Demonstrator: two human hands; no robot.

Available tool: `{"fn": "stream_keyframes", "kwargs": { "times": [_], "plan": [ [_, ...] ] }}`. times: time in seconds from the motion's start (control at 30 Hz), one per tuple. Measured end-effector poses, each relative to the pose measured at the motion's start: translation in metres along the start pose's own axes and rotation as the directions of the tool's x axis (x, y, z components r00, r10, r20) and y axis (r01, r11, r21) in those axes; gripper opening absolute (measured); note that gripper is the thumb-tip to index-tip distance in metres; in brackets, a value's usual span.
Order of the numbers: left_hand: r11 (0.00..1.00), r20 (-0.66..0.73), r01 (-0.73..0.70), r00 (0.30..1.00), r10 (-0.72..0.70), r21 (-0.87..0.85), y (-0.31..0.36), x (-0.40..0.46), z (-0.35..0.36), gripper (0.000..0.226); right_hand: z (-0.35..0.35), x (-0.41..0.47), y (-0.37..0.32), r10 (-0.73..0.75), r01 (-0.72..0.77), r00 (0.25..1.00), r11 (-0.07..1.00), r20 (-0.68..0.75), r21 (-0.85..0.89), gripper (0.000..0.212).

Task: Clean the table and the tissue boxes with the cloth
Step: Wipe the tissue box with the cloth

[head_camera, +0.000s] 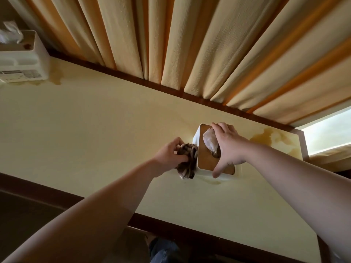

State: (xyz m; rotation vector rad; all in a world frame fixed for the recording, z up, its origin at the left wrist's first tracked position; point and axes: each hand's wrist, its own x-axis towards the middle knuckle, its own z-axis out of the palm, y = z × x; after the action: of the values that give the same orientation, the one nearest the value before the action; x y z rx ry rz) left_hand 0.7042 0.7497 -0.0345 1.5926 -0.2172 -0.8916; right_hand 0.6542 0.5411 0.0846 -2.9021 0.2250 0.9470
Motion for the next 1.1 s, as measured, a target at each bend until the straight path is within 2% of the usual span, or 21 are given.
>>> {"fn": "stream_keyframes", "kwargs": {
  "times": [0.1, 0.3, 0.43, 0.7, 0.87, 1.1],
  "plan": [
    [0.999, 0.086, -0.016, 0.996, 0.018, -0.033, 0.001, -0.005, -0.006, 0.026, -0.001, 0.000, -0.001, -0.002, 0.002, 1.000, 1.000, 0.009, -0.004, 0.182],
    [0.986, -0.115, -0.142, 0.982, 0.151, 0.083, 0.029, 0.016, 0.000, 0.022, -0.002, 0.002, -0.001, 0.010, -0.010, 1.000, 1.000, 0.027, -0.013, 0.183],
    [0.978, -0.190, -0.141, 0.967, 0.170, 0.156, 0.045, 0.042, 0.000, 0.015, -0.002, 0.002, -0.002, 0.017, -0.017, 1.000, 0.998, 0.010, -0.057, 0.175],
    [0.980, -0.266, -0.070, 0.957, 0.118, 0.184, 0.035, 0.053, 0.011, 0.014, 0.002, 0.003, 0.000, 0.021, -0.021, 1.000, 1.000, 0.004, 0.022, 0.184],
    [0.987, -0.225, -0.044, 0.971, 0.078, 0.153, 0.015, 0.023, 0.015, 0.014, 0.001, 0.001, 0.001, 0.013, -0.013, 1.000, 0.999, 0.002, 0.031, 0.183],
    [0.974, -0.071, -0.042, 0.996, 0.059, 0.222, -0.003, -0.014, 0.010, 0.018, 0.002, -0.002, 0.000, 0.010, -0.010, 1.000, 1.000, -0.005, 0.030, 0.182]
  ]
}}
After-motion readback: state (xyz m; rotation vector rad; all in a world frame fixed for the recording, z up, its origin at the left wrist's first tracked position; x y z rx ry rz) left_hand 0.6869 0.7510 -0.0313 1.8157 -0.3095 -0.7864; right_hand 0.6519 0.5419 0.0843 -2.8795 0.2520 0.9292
